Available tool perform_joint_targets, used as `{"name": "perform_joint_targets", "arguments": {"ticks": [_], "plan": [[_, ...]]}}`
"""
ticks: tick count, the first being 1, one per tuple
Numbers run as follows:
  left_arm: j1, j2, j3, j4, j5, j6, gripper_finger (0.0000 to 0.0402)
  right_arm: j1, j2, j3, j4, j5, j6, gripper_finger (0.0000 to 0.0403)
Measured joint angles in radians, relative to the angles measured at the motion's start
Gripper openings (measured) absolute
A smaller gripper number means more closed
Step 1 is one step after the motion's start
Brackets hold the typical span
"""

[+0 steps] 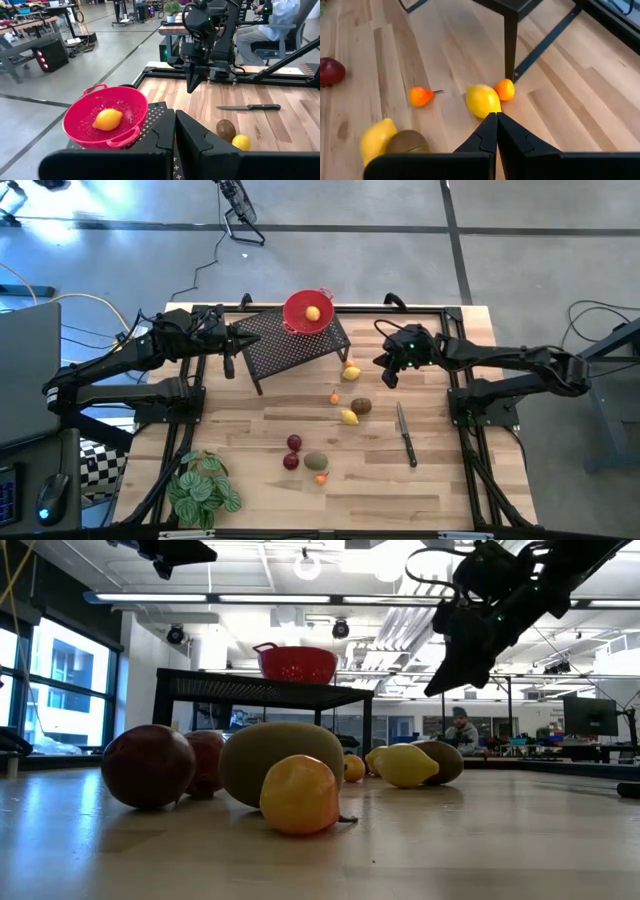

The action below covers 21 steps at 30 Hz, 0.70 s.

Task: Pick & Place Fruit
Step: Put the top kiwi into the red strainer bowl on the shelf

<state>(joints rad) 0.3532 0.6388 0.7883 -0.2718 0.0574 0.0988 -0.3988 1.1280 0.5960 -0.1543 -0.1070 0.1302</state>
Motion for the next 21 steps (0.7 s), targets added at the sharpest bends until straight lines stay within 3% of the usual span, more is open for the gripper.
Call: {"name": "perform_joint_targets", "arguments": {"ticks": [16, 21], "plan": [[0.0, 0.0, 0.0, -0.05, 0.023, -0.052, 0.0009, 0.0, 0.0, -0.001, 0.184, 0.002, -0.004, 0.0002], [0.0, 0.004, -0.001, -0.071, 0.013, -0.054, 0.0009, 0.0, 0.001, -0.001, 0.198, 0.053, -0.11, 0.0002]]}}
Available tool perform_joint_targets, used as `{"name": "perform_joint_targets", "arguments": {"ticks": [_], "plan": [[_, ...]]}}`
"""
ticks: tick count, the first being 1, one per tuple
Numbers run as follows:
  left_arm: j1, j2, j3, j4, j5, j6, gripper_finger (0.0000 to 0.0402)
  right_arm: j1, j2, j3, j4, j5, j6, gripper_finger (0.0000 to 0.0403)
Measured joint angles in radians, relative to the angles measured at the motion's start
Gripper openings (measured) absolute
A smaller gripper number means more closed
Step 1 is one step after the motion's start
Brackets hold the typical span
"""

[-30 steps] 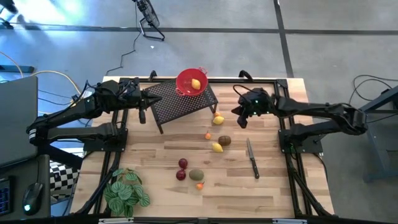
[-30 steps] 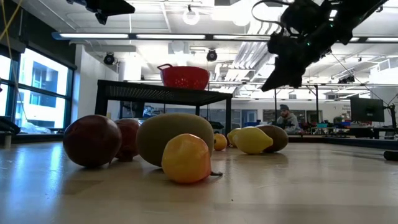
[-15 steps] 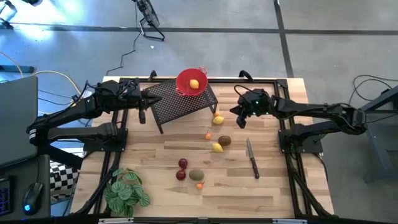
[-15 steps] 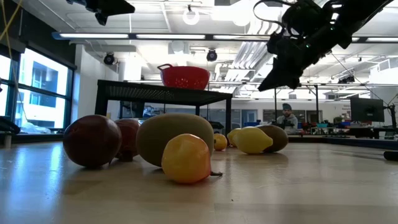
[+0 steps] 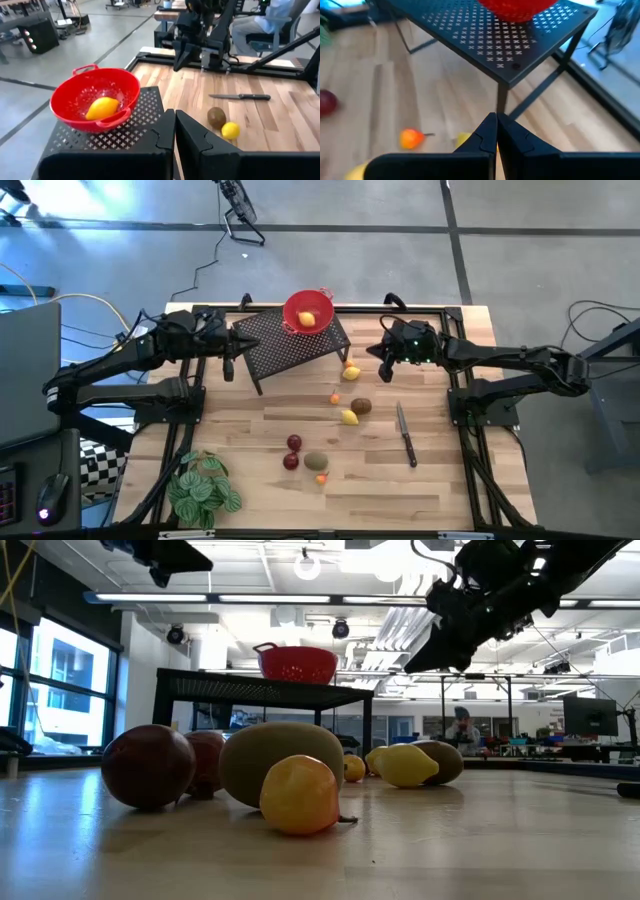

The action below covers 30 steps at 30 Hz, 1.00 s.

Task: Pick & Place Fruit
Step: Put the top kiwi into the red strainer bowl on the shelf

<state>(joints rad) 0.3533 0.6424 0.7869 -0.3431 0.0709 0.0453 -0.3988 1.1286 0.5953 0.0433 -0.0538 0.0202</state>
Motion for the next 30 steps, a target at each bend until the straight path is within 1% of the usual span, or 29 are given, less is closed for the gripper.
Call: {"name": "perform_joint_targets", "arguments": {"ticks": [2, 9, 13, 17, 20, 23, 25, 27, 30], "plan": [[0.0, 0.004, -0.023, 0.043, -0.003, -0.009, 0.0009, 0.0, 0.0, 0.0, 0.0, 0.029, -0.021, 0.0002], [0.0, 0.003, -0.165, 0.232, -0.006, -0.032, 0.0009, 0.0, 0.0, 0.0, 0.015, 0.09, -0.025, 0.0002], [0.0, 0.003, -0.187, 0.258, -0.006, -0.032, 0.0009, 0.0, 0.0, 0.0, 0.045, 0.101, -0.014, 0.0002], [0.0, 0.003, -0.187, 0.258, 0.006, -0.028, 0.0009, 0.01, 0.0, 0.0, 0.011, 0.095, 0.034, 0.0002], [0.0, 0.0, -0.187, 0.259, 0.008, -0.027, 0.0009, 0.057, 0.001, 0.013, -0.085, 0.094, 0.08, 0.0002], [0.0, 0.001, -0.188, 0.258, 0.009, -0.027, 0.0009, 0.13, 0.003, 0.075, -0.23, 0.16, 0.077, 0.0002], [0.0, 0.001, -0.188, 0.259, 0.009, -0.026, 0.0009, 0.176, 0.009, 0.11, -0.281, 0.188, 0.043, 0.0002], [0.0, 0.001, -0.188, 0.258, 0.009, -0.024, 0.0009, 0.206, 0.01, 0.132, -0.299, 0.186, 0.012, 0.0002], [0.0, 0.001, -0.188, 0.259, 0.008, -0.024, 0.0009, 0.239, 0.01, 0.154, -0.291, 0.137, -0.013, 0.0002]]}}
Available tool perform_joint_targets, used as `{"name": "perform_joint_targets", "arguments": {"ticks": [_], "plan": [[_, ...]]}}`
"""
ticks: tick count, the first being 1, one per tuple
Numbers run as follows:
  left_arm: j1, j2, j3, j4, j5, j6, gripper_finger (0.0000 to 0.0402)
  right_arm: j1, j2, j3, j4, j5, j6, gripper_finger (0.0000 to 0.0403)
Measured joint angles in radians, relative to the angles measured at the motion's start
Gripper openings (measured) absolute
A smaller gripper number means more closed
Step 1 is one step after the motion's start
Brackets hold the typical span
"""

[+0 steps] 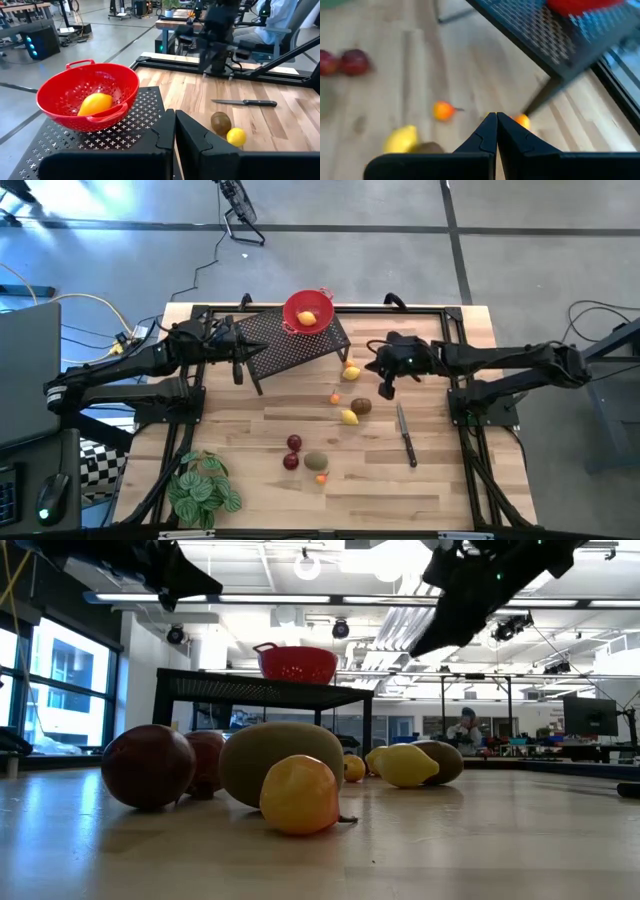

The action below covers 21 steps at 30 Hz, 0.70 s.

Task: Pick & Place Fruit
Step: Put the top kiwi into the red strainer bowl on the shelf

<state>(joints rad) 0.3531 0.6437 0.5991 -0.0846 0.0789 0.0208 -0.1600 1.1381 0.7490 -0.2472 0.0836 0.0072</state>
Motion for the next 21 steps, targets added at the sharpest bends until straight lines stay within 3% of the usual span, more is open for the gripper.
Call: {"name": "perform_joint_targets", "arguments": {"ticks": [10, 18, 21], "plan": [[0.0, 0.0, 0.0, 0.0, -0.004, 0.0, 0.0009, 0.117, 0.09, -0.001, 0.022, -0.03, -0.004, 0.0002], [0.0, 0.0, 0.0, 0.001, -0.005, 0.0, 0.0009, 0.207, 0.178, -0.001, 0.064, 0.136, 0.013, 0.0005], [0.0, 0.0, 0.0, 0.001, -0.005, 0.0, 0.0009, 0.226, 0.192, -0.001, 0.064, 0.155, 0.07, 0.0027]]}}
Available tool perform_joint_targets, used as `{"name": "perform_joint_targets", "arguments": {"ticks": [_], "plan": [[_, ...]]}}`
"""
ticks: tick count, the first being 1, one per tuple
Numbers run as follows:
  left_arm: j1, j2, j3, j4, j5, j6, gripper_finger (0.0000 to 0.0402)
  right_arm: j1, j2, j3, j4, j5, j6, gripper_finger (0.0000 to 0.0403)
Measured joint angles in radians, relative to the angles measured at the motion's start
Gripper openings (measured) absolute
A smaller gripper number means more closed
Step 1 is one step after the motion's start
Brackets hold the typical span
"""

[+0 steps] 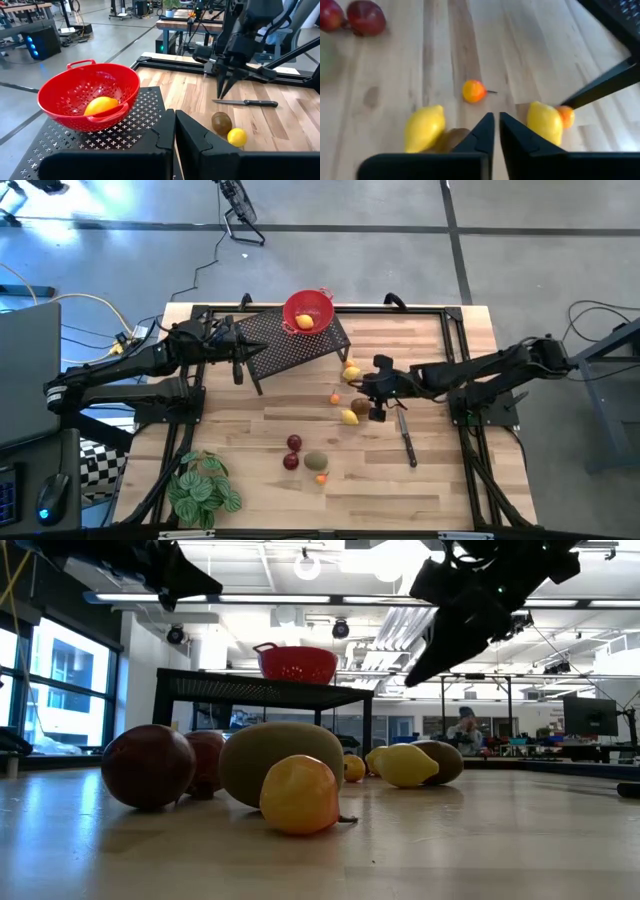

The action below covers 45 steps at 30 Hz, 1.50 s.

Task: Pick & Place Fruit
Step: Put the top kiwi into the red strainer bowl on the shelf

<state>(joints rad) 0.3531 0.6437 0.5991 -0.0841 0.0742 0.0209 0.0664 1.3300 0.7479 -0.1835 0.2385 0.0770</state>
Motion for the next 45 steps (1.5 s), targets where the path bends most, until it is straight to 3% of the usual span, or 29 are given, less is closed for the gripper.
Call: {"name": "perform_joint_targets", "arguments": {"ticks": [7, 12, 17, 25, 35, 45], "plan": [[0.0, 0.0, 0.0, 0.0, 0.0, 0.0, 0.0009, 0.05, 0.001, 0.0, -0.001, -0.007, 0.027, 0.0156], [0.0, 0.0, 0.0, 0.0, 0.0, 0.0, 0.0009, 0.052, 0.001, 0.0, -0.021, -0.08, 0.03, 0.0258], [0.0, 0.0, 0.0, -0.001, 0.0, 0.0, 0.0009, 0.051, 0.001, 0.0, -0.023, -0.062, 0.026, 0.0322], [0.0, 0.0, 0.0, -0.023, 0.0, 0.0, 0.0009, 0.024, 0.002, 0.0, -0.056, -0.096, 0.026, 0.0323], [0.0, 0.0, 0.0, -0.027, 0.0, 0.0, 0.0009, 0.026, 0.002, 0.0, -0.054, -0.007, 0.024, 0.0302], [0.0, 0.0, 0.0, -0.027, 0.0, 0.0, 0.0009, 0.025, 0.024, -0.001, -0.108, -0.11, 0.024, 0.0301]]}}
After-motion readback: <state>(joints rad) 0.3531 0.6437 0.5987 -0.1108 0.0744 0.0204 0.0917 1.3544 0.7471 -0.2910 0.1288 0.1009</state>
